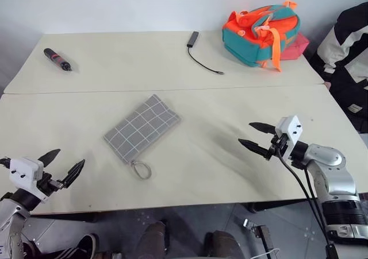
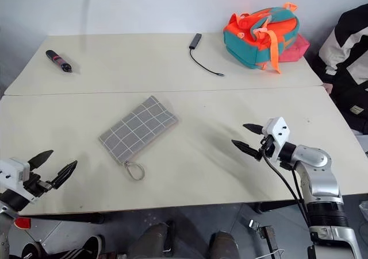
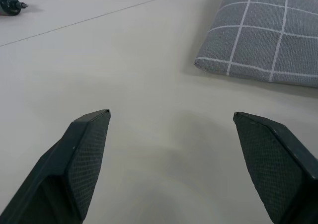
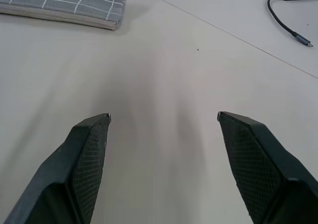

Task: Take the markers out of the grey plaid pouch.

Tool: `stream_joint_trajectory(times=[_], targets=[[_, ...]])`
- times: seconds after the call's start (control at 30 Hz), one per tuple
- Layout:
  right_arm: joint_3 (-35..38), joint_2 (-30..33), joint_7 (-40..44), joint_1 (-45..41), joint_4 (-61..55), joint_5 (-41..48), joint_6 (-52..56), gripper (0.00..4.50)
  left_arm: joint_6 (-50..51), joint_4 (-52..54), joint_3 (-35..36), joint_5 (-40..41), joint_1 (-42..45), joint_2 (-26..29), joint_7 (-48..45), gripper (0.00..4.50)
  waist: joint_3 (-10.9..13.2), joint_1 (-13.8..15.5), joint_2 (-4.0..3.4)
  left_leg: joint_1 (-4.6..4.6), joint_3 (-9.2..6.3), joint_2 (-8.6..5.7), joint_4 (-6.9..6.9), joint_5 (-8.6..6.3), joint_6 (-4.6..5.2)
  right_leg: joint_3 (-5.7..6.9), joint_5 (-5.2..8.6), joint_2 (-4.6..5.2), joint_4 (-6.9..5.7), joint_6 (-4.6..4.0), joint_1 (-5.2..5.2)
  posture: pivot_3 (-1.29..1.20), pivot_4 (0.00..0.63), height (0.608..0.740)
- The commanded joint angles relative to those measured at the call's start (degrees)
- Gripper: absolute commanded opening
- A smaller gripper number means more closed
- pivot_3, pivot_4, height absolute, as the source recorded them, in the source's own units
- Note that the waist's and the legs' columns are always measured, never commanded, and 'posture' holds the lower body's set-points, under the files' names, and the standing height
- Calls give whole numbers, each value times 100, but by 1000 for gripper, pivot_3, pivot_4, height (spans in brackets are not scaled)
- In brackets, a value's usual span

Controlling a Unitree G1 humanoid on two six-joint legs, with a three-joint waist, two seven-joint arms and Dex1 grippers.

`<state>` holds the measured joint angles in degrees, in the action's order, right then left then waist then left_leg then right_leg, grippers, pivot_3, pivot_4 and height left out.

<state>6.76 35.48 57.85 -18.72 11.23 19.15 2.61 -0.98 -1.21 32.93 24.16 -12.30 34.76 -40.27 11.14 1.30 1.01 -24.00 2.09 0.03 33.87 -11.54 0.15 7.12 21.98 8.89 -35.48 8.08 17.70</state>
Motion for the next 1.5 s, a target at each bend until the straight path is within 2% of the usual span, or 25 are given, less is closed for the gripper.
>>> stream_joint_trajectory(times=[0.03,0.23,0.5,0.6,0.87,0.9,1.03,1.17,1.33,1.5], targets=[[-14,-30,-53,-51,-206,7,-40,3596,-101,56,17,-9,-17,3,-5,4230,0,0,0,0,0,0,0,0,0,0,0,0,0,0,0,0,150,740],[-154,-152,-200,-136,-308,-35,33,3596,-196,170,-166,-319,46,6,193,4230,0,-1,0,1,1,0,0,0,0,-2,0,-1,0,0,0,0,150,740],[-725,-1021,-635,-616,-482,-123,272,3596,-229,354,-454,-405,271,-22,227,4230,0,-20,0,1,5,15,0,-5,-9,-12,-3,-17,-3,-6,11,0,150,740],[-894,-1425,-850,-978,-232,-217,214,3049,-335,469,-576,-477,284,-21,185,4254,0,-56,0,0,11,20,0,-6,-11,-18,-5,-24,-9,-9,16,0,150,740],[-1557,-2724,-1768,-2003,1144,-1193,-586,265,-1085,489,-845,-1009,291,86,169,4254,-3,-190,4,-5,24,33,-3,-4,-19,-33,-8,-35,-43,-14,45,0,150,740],[-1564,-2829,-1883,-2099,1316,-1261,-658,37,-1166,454,-833,-1038,294,107,163,4254,-4,-199,7,-9,29,35,-4,-3,-19,-38,-8,-36,-47,-14,55,0,150,740],[-1651,-3082,-2094,-2347,1768,-1490,-988,37,-2326,23,-803,-1777,121,466,149,4254,-9,-207,14,-15,41,37,-5,-3,-19,-48,-9,-37,-51,-16,71,0,150,740],[-1614,-2974,-1938,-2213,1666,-1447,-1007,37,-3284,-309,-889,-2231,-38,795,150,4254,-10,-234,16,-14,58,43,-14,-3,-19,-60,-10,-39,-51,-18,81,0,150,740],[-1593,-2744,-1756,-2076,1528,-1417,-961,37,-3756,-537,-1130,-2482,-1,892,247,4254,-10,-263,16,-13,66,49,-18,-5,-19,-64,-12,-39,-50,-21,85,0,150,740],[-1597,-2678,-1745,-1999,1393,-1420,-912,37,-4145,-908,-1503,-3126,270,893,579,4254,-10,-294,12,-5,76,59,-24,-5,-21,-64,-13,-42,-56,-23,88,0,150,740]])
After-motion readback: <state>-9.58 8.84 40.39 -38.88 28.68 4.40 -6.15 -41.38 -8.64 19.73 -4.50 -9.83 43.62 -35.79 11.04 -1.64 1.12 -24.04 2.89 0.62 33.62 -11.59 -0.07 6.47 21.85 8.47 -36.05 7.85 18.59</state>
